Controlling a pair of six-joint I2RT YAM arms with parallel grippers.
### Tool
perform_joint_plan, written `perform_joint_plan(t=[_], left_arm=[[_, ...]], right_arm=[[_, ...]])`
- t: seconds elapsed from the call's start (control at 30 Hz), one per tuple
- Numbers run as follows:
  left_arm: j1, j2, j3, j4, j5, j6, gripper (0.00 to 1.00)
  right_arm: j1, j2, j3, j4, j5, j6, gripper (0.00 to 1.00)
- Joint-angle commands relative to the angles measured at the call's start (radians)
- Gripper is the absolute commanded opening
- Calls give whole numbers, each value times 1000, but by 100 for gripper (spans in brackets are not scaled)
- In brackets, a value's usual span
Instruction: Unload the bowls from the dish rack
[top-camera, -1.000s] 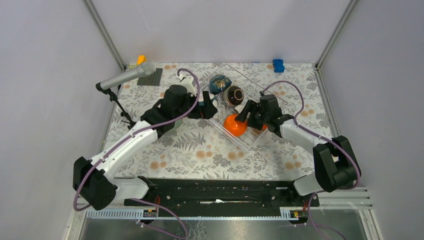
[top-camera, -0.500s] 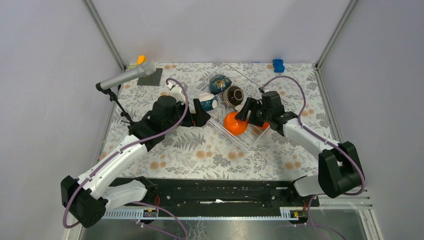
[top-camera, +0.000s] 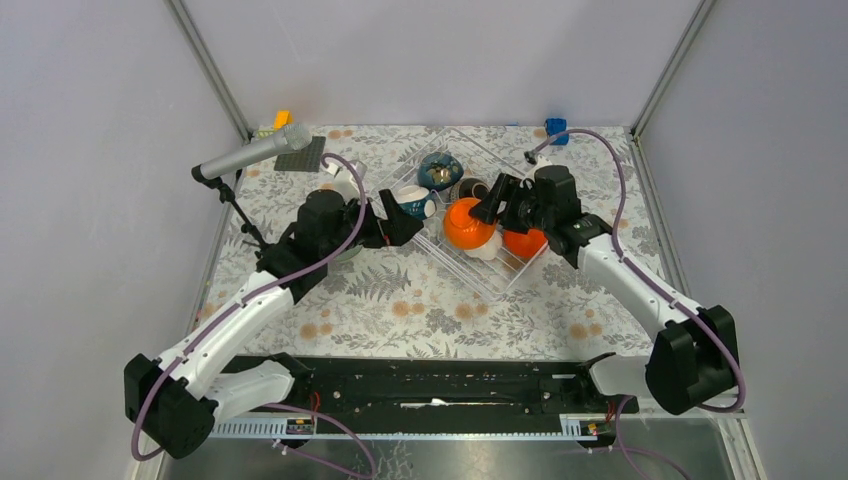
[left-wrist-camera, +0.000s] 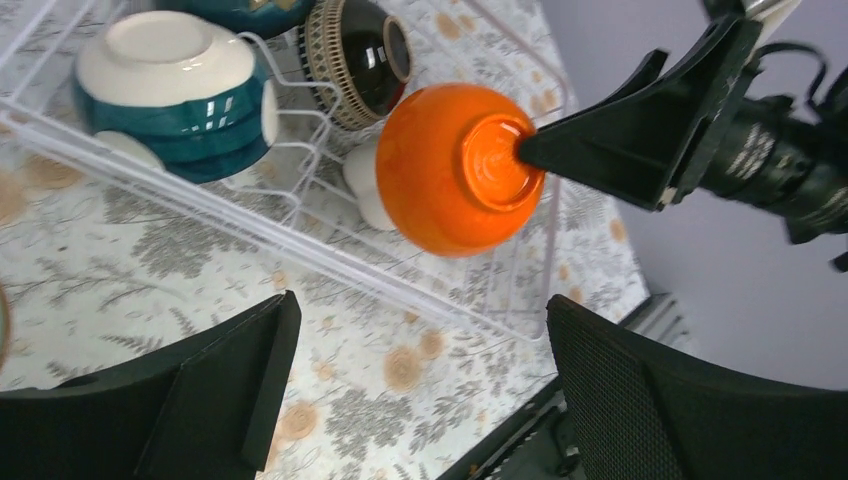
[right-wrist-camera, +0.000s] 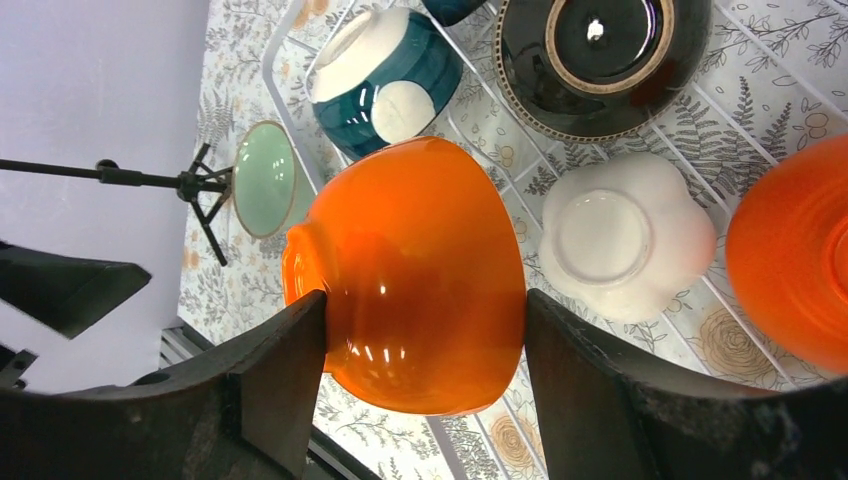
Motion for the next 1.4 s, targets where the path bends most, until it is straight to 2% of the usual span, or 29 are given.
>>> perform_joint_plan(t=[0.0, 0.1, 0.33, 0.47, 0.57, 0.7, 0.87, 1.23, 1.37], left_arm=[[56, 11, -36, 252, 196, -138, 99], [64, -4, -53, 355, 239, -196, 99], [110, -46, -108, 590, 372, -386, 99], [114, -61, -102, 619, 399, -415, 99], [114, -69, -98, 647, 421, -437, 99], [114, -47, -103, 758, 491, -505, 98], [114, -24, -114, 912, 541, -584, 88], [113, 26, -105, 1110, 577, -724, 70], [113, 35, -92, 1137, 571, -737, 60]], right_arm=[[-4, -92, 47, 45, -53, 52, 54], [-5, -139, 39, 78, -106, 96, 54], [-6, -210, 7, 311, -293, 234, 54], [-5, -230, -6, 411, -359, 297, 54], [-5, -238, -4, 426, -373, 311, 54], [-5, -221, -7, 483, -425, 360, 54], [-5, -203, -28, 594, -470, 430, 53], [-5, -135, -42, 798, -467, 612, 53], [-5, -100, -59, 890, -457, 694, 53]])
